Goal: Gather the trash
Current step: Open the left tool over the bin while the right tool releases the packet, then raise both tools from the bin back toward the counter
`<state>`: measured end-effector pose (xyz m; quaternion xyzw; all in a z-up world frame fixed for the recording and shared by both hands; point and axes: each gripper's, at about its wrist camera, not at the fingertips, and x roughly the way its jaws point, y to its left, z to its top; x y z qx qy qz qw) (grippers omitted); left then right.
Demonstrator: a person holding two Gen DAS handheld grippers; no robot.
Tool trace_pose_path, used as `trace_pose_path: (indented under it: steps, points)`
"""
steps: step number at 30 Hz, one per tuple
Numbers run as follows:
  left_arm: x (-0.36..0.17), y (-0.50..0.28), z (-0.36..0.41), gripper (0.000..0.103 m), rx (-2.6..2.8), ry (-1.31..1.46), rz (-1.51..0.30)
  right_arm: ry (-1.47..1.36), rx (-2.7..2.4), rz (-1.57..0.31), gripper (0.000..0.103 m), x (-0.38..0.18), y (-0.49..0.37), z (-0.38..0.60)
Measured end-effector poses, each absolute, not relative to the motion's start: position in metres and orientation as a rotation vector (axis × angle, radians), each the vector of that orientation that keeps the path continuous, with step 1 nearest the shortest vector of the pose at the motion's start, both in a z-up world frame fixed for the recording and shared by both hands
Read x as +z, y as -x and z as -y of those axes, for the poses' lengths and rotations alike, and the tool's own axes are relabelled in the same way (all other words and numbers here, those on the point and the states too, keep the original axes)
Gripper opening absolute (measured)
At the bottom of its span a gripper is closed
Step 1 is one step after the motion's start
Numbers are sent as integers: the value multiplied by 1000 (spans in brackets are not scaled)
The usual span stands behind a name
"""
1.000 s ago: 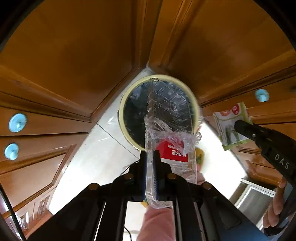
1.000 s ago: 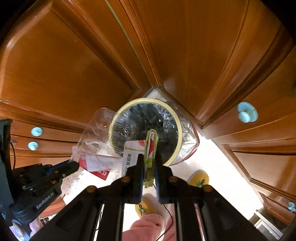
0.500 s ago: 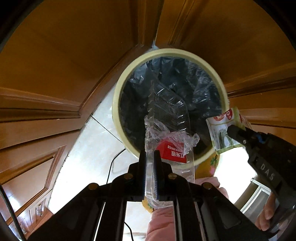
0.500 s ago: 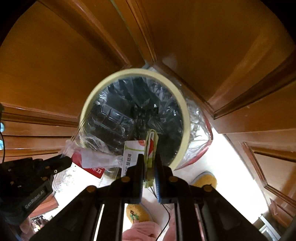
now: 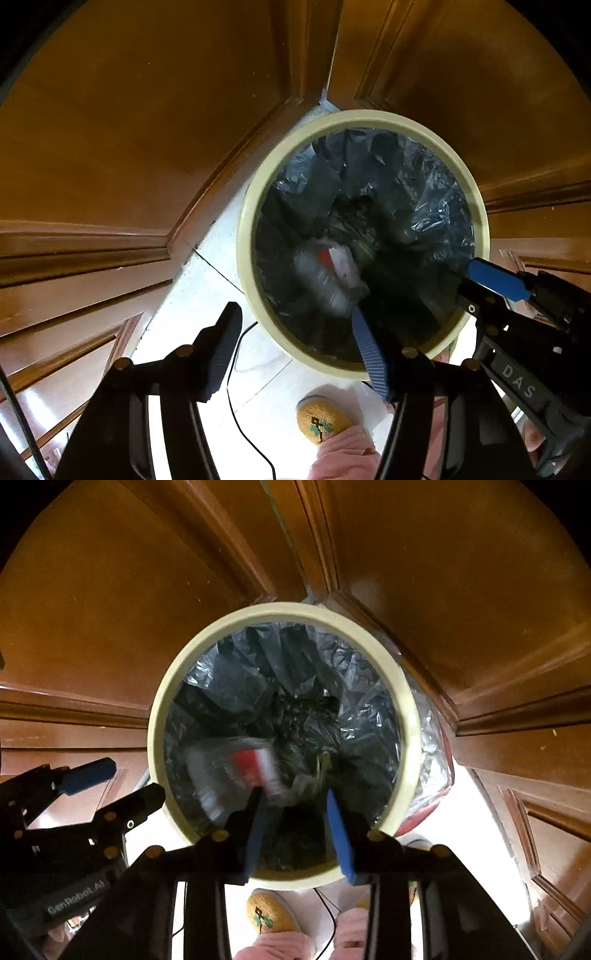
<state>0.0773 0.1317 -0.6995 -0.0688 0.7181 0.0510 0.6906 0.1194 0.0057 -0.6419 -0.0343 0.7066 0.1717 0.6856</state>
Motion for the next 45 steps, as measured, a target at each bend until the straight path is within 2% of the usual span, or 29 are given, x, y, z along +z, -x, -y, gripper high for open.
trace_pose_path:
  steps: [12,17,22,27,39,45]
  points:
    - [-677,-70,-131,60,122,169,-1514,14,339,-1510,35,-629,-108,18]
    - [-651,-62,-132,50,108,203,-1481,-14,362,-1495,35,-611,-97,28]
    - [-610,-52,-127,49,100,231,-1472,-19,391,-1509,35,-570,-81,31]
    - [-538,-40,-114,49,68,198,-1435,-25,409,-1487,35,-499,-69,30]
    - [-331,-17,-97,49,17,123,-1313,13,442,-1321,35,-275,-57,35]
    - [-232,-11,-91,55,-17,100,-1207,20,452,-1225,35,-174,-40,40]
